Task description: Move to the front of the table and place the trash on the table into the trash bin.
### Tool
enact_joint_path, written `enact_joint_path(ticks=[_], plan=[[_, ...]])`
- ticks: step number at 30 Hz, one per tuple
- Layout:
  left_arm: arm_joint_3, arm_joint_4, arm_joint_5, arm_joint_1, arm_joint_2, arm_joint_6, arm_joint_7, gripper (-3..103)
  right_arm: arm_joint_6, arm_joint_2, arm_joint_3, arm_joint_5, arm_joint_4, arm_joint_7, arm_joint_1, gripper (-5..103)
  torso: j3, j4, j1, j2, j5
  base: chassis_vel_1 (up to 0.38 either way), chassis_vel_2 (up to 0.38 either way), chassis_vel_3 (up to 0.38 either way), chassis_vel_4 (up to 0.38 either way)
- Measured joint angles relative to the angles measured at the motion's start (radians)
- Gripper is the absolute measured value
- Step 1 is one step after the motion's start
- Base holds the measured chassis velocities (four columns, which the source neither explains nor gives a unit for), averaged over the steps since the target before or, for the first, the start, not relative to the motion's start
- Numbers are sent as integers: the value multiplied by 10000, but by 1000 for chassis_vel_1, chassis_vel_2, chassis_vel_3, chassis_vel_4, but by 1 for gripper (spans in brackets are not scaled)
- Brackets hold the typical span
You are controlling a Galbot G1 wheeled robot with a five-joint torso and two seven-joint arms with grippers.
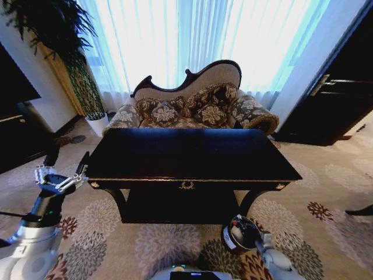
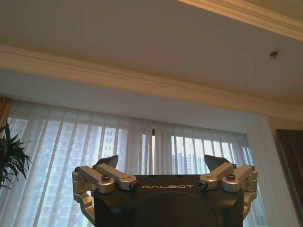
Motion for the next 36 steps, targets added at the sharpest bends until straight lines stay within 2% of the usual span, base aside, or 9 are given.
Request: enact_joint_path(ticks=[15,18,20,22,24,29,32,34,36], plan=[[-11,180,-17,-43,4,-95,17,100,-694,38,-1053,-284,-1428,1799,1167,1,0,3,0,0,-1,0,0,0,0],[-45,153,-15,-3,-10,-111,39,100,-881,10,-1122,-494,-1794,1892,1352,17,0,1,0,0,0,0,0,0,0],[-51,145,-15,3,-11,-111,42,100,-896,-5,-1126,-524,-1841,1898,1379,17,0,0,1,0,0,0,0,0,0],[-57,102,-11,32,-21,-110,51,100,-921,-96,-1130,-575,-1918,1920,1470,33,0,1,1,0,0,0,0,0,0],[-56,92,-5,36,-27,-110,53,100,-926,-130,-1130,-582,-1918,1919,1478,33,0,2,1,0,0,0,0,0,0],[-18,34,31,52,-92,-110,68,100,-945,-270,-1116,-622,-1760,1733,1372,50,0,0,1,0,-2,0,0,0,0],[-17,4,42,87,-119,-110,78,100,-908,-299,-1076,-646,-1531,1328,1197,61,0,3,1,0,-1,0,0,0,0],[-38,-47,35,120,-134,-113,82,100,-540,-356,-1050,-812,-1101,371,794,66,0,3,1,0,0,0,0,0,0],[-46,-61,23,131,-172,-120,82,100,53,-458,-1170,-1169,-145,-461,-28,83,0,-1,0,-1,-1,0,0,0,0]])
